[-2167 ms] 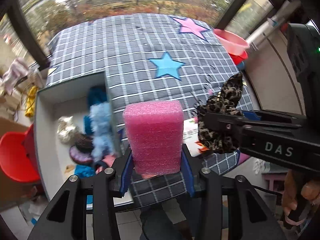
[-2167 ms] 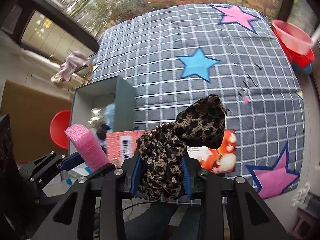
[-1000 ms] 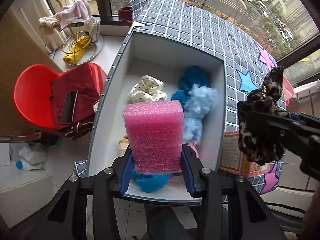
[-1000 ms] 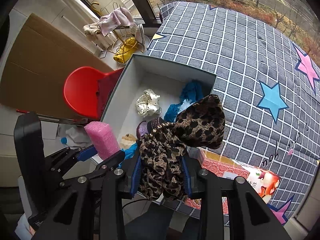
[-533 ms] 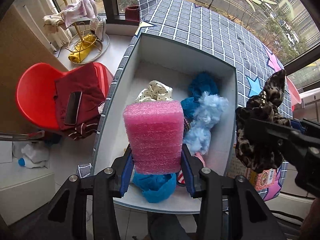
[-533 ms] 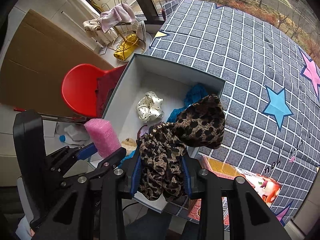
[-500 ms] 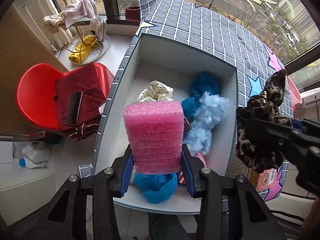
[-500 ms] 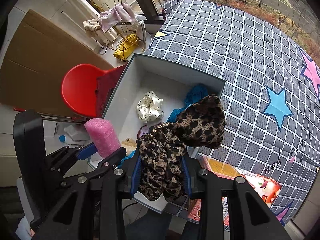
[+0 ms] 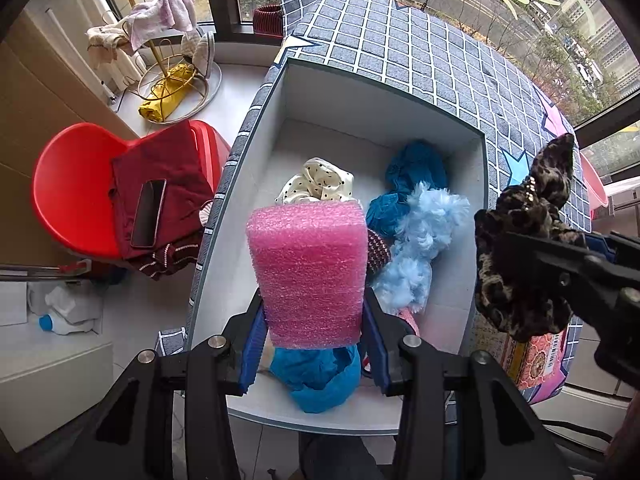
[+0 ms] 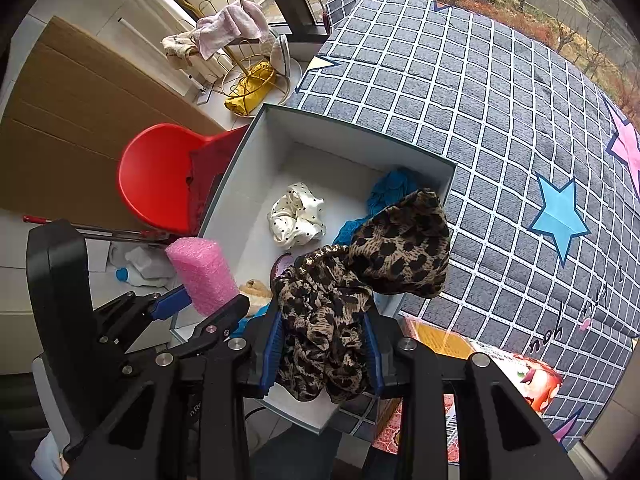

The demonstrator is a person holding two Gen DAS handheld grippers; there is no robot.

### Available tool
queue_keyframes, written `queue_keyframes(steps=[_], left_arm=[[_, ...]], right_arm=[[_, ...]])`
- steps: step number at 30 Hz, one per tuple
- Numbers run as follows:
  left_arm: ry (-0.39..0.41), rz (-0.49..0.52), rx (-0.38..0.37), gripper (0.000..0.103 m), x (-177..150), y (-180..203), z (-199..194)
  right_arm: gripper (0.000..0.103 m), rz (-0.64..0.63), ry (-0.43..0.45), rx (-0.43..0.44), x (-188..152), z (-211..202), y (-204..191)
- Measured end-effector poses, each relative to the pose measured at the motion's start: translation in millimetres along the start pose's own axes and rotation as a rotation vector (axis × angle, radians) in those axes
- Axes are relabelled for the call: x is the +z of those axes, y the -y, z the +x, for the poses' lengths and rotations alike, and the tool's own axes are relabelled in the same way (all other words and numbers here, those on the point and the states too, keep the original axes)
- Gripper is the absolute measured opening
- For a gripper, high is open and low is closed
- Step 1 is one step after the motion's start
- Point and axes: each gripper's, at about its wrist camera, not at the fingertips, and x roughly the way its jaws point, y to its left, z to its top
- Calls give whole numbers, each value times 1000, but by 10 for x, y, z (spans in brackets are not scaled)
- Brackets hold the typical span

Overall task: Organize soft objects
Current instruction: 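Hold the sponge and scrunchie with both grippers above the box, then open both grippers to drop the sponge and scrunchie into the box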

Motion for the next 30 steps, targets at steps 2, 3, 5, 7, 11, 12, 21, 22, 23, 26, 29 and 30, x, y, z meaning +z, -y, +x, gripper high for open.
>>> queue_keyframes(steps=[2,3,5,7,11,12,21,22,23,26,29,30], left_arm=[[-3,-1,-1,48,9,-6,14],[-4,-1,-1,48,13,-8,18],[-4,0,-1,48,16,-8,20],[-7,2,-2,48,22,-6,31],[-16,7,-3,47,27,1,59],[-18,8,-3,47,30,3,64],[-21,11,0,47,65,7,88],[-22,12,1,47,68,8,89],[-23,13,1,47,74,9,92],[-26,18,2,47,84,17,102],[-29,17,-1,48,90,24,110],[-30,18,-1,48,91,24,111]], right_arm=[[37,-2,-2,-1,9,10,-2],[37,-2,-3,-3,15,18,-1],[37,0,-5,-3,19,33,1],[37,5,-7,-2,22,43,7],[37,6,-14,-2,26,74,10],[37,7,-16,-2,29,82,8],[37,6,-27,-7,68,129,12],[37,6,-27,-7,74,132,13],[37,6,-29,-7,78,138,14],[37,6,-32,-8,92,155,19],[37,5,-37,-10,100,176,27],[37,5,-38,-11,102,181,28]])
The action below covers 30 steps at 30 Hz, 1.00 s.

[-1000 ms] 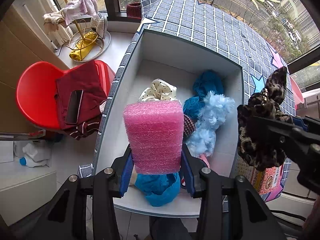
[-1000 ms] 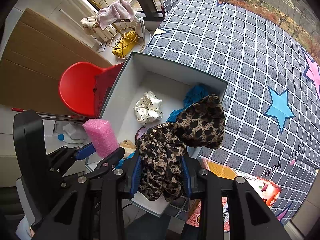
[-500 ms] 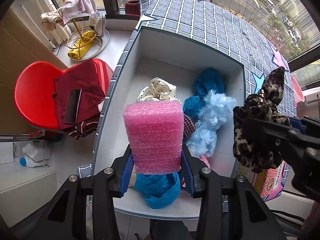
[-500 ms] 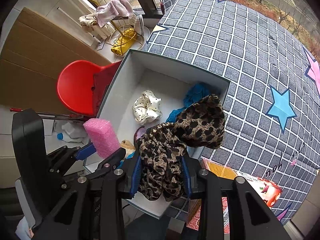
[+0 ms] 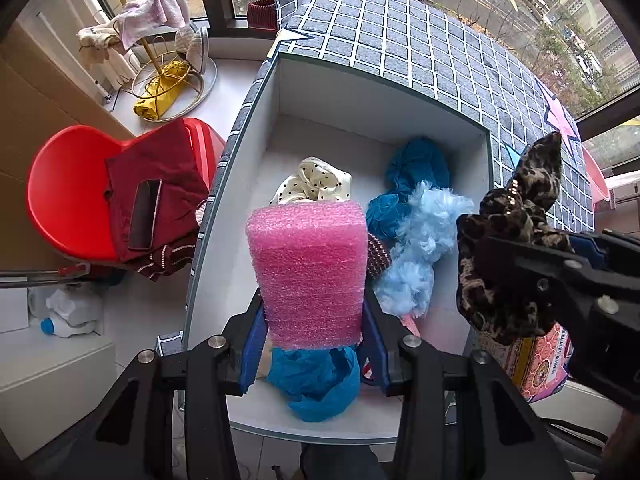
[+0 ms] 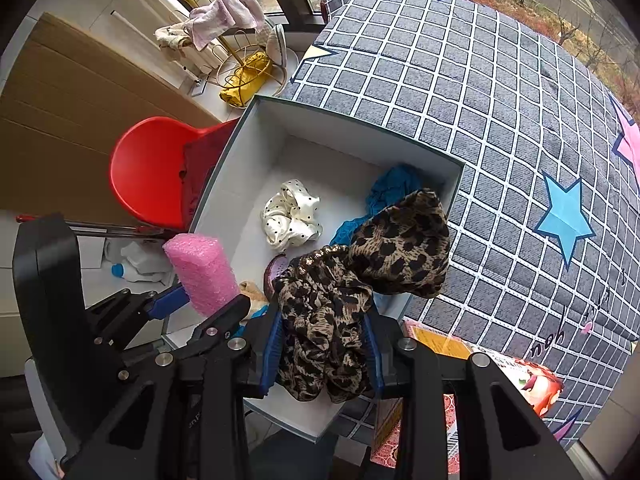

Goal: Organize soft objects

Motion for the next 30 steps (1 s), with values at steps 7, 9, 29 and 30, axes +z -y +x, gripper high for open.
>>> queue_keyframes(steps=[7,9,29,30], left_arm=[[-4,-3,1,48,6,10,21],[-4,-2,1,48,2,9,20],[14,72,221,84,41,105,-107],[11,66,169,84,33,94,-109]], right_arm=[[37,1,-2,-8,9,12,11],[37,4,0,-9,11,12,17],[70,19,58,4,-37,-108,46],[70,19,66,2,-47,-131,45]])
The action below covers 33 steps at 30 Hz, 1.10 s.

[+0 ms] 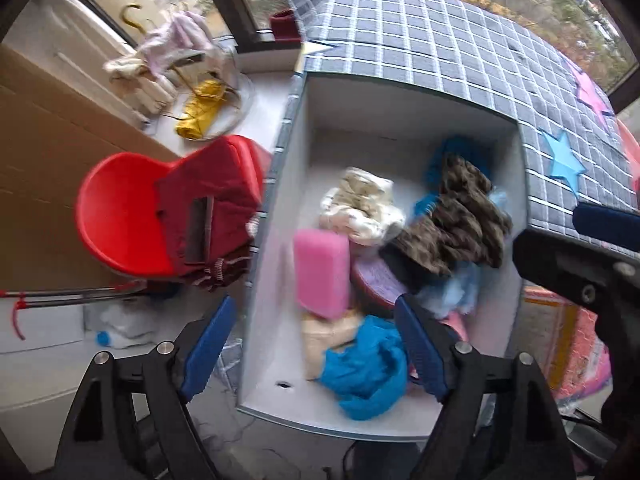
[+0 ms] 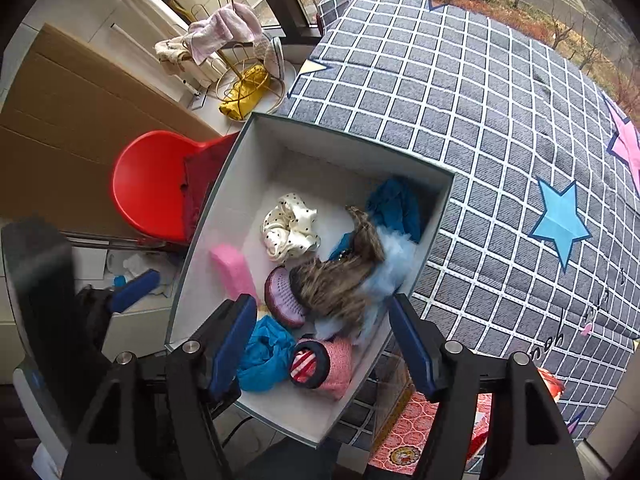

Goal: Organize soft objects

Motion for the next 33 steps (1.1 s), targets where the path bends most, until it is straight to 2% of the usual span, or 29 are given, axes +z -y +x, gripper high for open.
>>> queue_keyframes(steps=[2,3,11,15,24,33], left_arm=[[-1,-34,-106,84,-21,-51,-11],[0,-49,-156,84,-33,-72,-16],[-9,-73,-252,84,-64,-77,-26],[-8,-83,-255,84,-99,-97,-44],[6,-77,-173,84,-171,-136,-75],[5,-74,-155,84,-220,-137,-93]], right_arm=[[78,-4,14,-1,-19,-44,-8],[91,-5,23,-5,-30,-65,-15],[92,-10,68,-16,-102,-194,-63],[92,-15,75,-22,-132,-229,-76],[92,3,81,-30,-175,-269,-73],[92,23,70,-31,-234,-256,-52]])
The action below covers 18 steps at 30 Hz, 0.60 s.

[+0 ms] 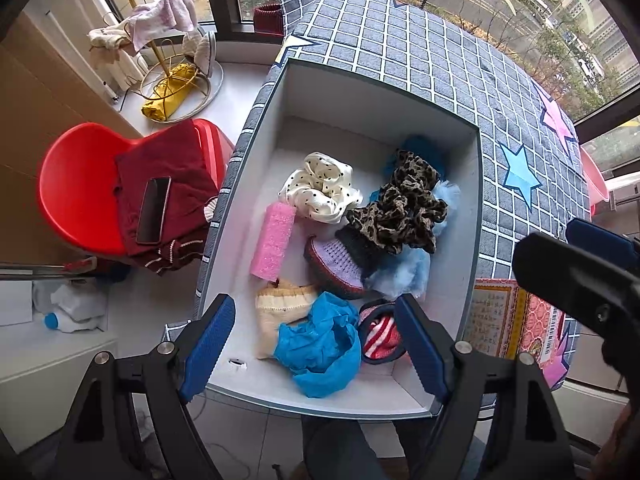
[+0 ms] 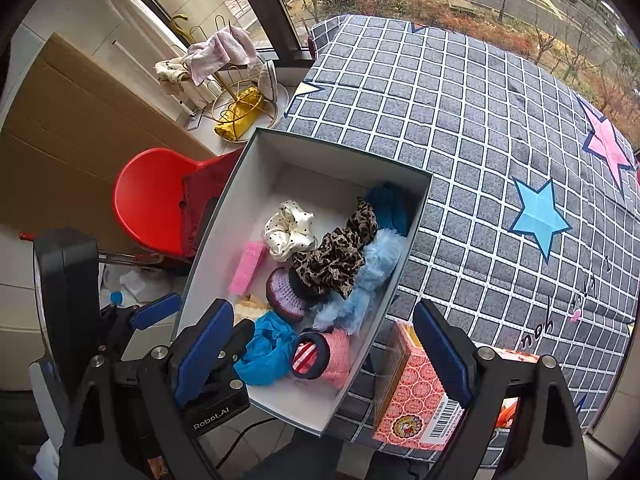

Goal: Organize soft objects

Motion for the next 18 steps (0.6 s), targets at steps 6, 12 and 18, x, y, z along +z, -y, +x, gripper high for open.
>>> queue_keyframes(steps=[6,12,18], left_arm=[[2,9,5,84,-18,21,-9],[1,16,12,84,-39,53,-13],[-2,17,14,84,-61,68,-9]], right_arm=[[92,14,1,-2,-45,-28,34],[92,21,8,1,-77,-66,40],[92,20,7,0,-86,-67,43]])
